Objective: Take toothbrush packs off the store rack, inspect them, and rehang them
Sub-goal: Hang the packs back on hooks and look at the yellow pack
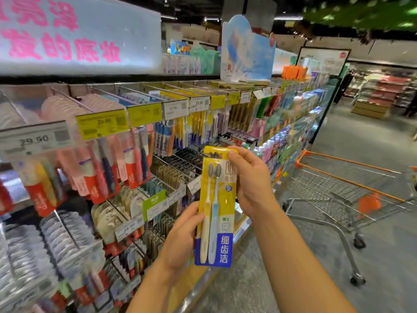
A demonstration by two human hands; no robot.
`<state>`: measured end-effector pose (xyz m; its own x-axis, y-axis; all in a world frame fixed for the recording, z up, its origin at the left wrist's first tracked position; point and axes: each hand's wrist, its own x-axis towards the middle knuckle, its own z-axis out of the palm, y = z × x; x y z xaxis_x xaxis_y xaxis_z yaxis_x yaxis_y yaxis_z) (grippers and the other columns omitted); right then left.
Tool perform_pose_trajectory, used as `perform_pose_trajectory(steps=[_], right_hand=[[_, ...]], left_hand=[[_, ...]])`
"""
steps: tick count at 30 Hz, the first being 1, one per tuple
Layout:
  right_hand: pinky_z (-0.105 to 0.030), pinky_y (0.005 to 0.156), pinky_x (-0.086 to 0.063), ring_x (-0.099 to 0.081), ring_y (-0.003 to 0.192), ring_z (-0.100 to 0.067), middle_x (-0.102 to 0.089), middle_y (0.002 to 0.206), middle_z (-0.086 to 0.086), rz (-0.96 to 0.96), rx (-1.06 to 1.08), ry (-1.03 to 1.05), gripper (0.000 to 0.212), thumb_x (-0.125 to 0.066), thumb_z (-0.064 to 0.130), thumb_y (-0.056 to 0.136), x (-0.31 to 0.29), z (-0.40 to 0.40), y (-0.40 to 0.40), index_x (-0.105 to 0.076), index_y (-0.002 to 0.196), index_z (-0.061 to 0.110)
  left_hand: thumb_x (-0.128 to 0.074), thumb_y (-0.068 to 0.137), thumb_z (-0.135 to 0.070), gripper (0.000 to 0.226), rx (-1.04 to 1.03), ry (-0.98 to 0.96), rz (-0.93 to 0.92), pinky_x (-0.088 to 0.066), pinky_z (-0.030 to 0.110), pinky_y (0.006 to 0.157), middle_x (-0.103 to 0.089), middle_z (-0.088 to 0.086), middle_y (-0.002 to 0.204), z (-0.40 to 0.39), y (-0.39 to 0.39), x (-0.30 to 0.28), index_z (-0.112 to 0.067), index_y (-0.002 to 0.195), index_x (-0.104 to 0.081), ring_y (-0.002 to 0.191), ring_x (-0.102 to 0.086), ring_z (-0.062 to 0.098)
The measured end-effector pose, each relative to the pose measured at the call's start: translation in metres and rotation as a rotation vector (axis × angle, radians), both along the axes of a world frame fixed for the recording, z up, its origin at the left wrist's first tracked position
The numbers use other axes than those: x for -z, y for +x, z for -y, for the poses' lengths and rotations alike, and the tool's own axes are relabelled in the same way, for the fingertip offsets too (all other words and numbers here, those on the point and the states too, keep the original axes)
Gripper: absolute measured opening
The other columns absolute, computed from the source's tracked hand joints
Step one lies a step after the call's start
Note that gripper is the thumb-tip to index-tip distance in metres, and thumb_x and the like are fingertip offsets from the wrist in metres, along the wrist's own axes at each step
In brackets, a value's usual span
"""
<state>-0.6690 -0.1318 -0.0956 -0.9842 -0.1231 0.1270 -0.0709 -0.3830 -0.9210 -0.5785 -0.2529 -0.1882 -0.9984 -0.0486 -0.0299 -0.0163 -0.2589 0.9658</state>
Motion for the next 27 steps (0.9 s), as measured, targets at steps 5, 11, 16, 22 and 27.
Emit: perform_pose_trajectory(steps=[5, 11, 16, 22, 27], right_hand=[[-0.034, 0.063, -0.062, -0.071, 0.066, -0.017, -0.075, 0.078, -0.006, 0.018, -0.021, -0.038, 0.01, -0.058, 0.01, 0.102, 0.008, -0.014, -0.039, -0.068, 0.1, 0.011], [-0.033, 0.062, -0.058, -0.069, 0.063, -0.014, -0.074, 0.073, 0.0, -0.003, -0.095, -0.028, 0.012, -0.058, 0.015, 0.103, 0.011, -0.047, -0.087, -0.069, 0.098, 0.013], [-0.042, 0.077, -0.057, -0.068, 0.072, -0.019, -0.074, 0.08, -0.003, -0.02, -0.117, -0.029, 0.013, -0.061, 0.016, 0.101, 0.007, -0.078, -0.13, -0.071, 0.092, 0.017], [-0.05, 0.089, -0.056, -0.068, 0.082, -0.023, -0.075, 0.085, -0.005, -0.064, -0.149, -0.024, 0.012, -0.066, 0.016, 0.098, 0.002, -0.116, -0.174, -0.073, 0.089, 0.02], [-0.063, 0.099, -0.052, -0.067, 0.094, -0.03, -0.075, 0.093, -0.008, -0.11, -0.196, -0.021, 0.009, -0.072, 0.028, 0.089, 0.008, -0.14, -0.205, -0.079, 0.083, 0.03]], left_hand=[[-0.041, 0.107, -0.025, 0.035, -0.031, -0.017, -0.01, -0.048, 0.055, 0.108, -0.074, 0.0, 0.124, -0.019, -0.03, 0.004, -0.036, 0.116, -0.073, 0.118, -0.069, 0.022], [-0.041, 0.107, -0.018, 0.037, -0.12, -0.045, 0.017, -0.047, 0.061, 0.107, -0.074, 0.008, 0.121, -0.064, -0.077, 0.006, -0.029, 0.113, -0.075, 0.116, -0.069, 0.029], [-0.037, 0.108, -0.021, 0.04, -0.185, -0.081, 0.049, -0.049, 0.057, 0.106, -0.076, 0.005, 0.116, -0.105, -0.11, -0.008, -0.033, 0.109, -0.075, 0.112, -0.071, 0.027], [-0.043, 0.105, -0.04, 0.035, -0.306, -0.017, 0.025, -0.05, 0.05, 0.106, -0.074, 0.003, 0.124, -0.151, -0.157, -0.024, -0.031, 0.118, -0.074, 0.117, -0.069, 0.023], [-0.047, 0.107, -0.024, 0.027, -0.363, -0.075, -0.052, -0.057, 0.04, 0.093, -0.077, 0.0, 0.118, -0.185, -0.195, -0.03, -0.027, 0.125, -0.066, 0.109, -0.073, 0.019]])
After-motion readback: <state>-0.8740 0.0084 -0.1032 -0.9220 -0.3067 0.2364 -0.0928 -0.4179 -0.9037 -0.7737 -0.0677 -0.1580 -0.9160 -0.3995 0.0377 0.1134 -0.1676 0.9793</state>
